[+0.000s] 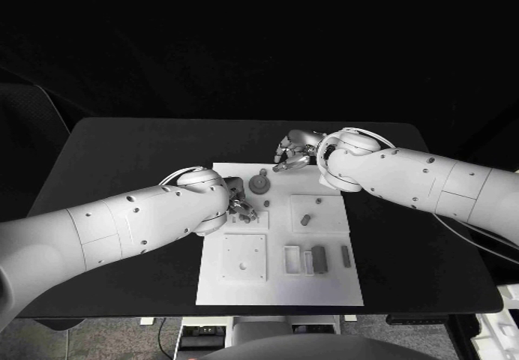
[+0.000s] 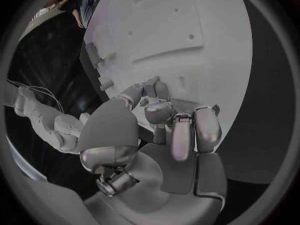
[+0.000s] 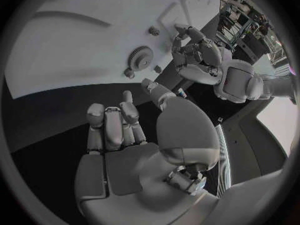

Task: Assemble the parts on the task board

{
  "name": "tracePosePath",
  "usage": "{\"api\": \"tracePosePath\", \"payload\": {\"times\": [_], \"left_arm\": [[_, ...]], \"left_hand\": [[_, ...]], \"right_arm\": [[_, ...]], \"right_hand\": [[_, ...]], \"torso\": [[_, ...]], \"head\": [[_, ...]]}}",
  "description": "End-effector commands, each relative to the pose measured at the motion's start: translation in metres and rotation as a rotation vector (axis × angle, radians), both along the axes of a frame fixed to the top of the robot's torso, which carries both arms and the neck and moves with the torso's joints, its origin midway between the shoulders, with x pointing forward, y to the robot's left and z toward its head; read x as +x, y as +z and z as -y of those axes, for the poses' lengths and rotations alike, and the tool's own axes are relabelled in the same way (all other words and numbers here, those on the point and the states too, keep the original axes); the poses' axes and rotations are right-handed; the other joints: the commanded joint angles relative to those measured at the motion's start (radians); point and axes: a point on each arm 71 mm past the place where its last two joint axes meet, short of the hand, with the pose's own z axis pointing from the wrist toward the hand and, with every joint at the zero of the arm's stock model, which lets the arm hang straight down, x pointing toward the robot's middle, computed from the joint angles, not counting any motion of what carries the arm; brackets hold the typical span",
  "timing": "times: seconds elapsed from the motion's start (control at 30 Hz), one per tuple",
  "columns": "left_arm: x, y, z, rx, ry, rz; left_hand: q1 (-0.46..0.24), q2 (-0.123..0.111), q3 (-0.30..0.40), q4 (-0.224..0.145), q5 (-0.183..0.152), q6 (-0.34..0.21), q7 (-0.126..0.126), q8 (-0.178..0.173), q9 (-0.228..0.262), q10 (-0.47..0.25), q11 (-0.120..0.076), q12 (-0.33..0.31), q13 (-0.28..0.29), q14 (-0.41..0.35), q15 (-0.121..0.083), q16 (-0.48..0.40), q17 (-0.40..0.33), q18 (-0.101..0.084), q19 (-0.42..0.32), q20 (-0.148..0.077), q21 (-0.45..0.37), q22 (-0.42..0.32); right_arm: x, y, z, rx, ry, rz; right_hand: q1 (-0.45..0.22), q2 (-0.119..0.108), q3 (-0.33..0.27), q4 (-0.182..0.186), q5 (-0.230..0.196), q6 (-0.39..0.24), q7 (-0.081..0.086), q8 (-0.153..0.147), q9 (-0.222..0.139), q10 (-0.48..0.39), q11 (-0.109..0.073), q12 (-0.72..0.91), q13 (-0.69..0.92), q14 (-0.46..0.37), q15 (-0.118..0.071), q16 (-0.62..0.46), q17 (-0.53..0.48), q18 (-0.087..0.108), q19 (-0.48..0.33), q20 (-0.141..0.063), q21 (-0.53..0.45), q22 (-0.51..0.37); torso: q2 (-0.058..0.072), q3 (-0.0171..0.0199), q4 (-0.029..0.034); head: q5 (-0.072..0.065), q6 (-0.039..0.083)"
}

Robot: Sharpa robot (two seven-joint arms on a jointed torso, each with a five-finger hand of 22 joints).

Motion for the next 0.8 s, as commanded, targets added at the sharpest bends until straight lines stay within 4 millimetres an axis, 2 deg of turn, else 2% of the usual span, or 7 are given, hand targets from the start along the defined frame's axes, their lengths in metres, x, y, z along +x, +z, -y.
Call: {"api": "tracePosePath", "payload": {"times": [0.03,0.8], "left_arm": [[-0.0011,-0.0043,0.0000,0.011,-0.007,0.001],[-0.0023,-0.0021,0.0019,-0.009,-0.019,0.039]], "left_hand": [[0.086,0.078,0.051,-0.046,0.006,0.111,-0.019,0.003,0.000,0.055,-0.032,0.003,-0.001,0.110,-0.004,0.006,0.000,0.085,0.006,0.000,0.134,0.002],[0.086,0.078,0.051,-0.046,0.006,0.111,-0.019,0.003,-0.001,0.055,-0.032,0.003,-0.002,0.111,-0.004,0.006,0.000,0.085,0.006,0.000,0.134,0.002]], "right_arm": [[-0.0005,-0.0008,-0.0008,-0.008,0.009,-0.007],[-0.0006,-0.0012,-0.0009,-0.014,0.011,-0.012]], "right_hand": [[-0.010,0.002,0.007,-0.002,0.004,0.007,0.013,0.000,-0.001,0.004,-0.001,0.003,-0.002,0.001,-0.006,0.005,-0.001,0.016,-0.003,-0.001,0.006,-0.001],[-0.010,0.002,0.007,-0.002,0.004,0.007,0.013,0.000,-0.001,0.004,-0.001,0.003,-0.002,0.001,-0.006,0.005,-0.001,0.016,-0.003,-0.001,0.006,-0.002]], "torso": [[0.000,0.0002,-0.0001],[0.000,0.0001,0.0004]], "head": [[0.000,0.000],[0.000,-0.001]]}}
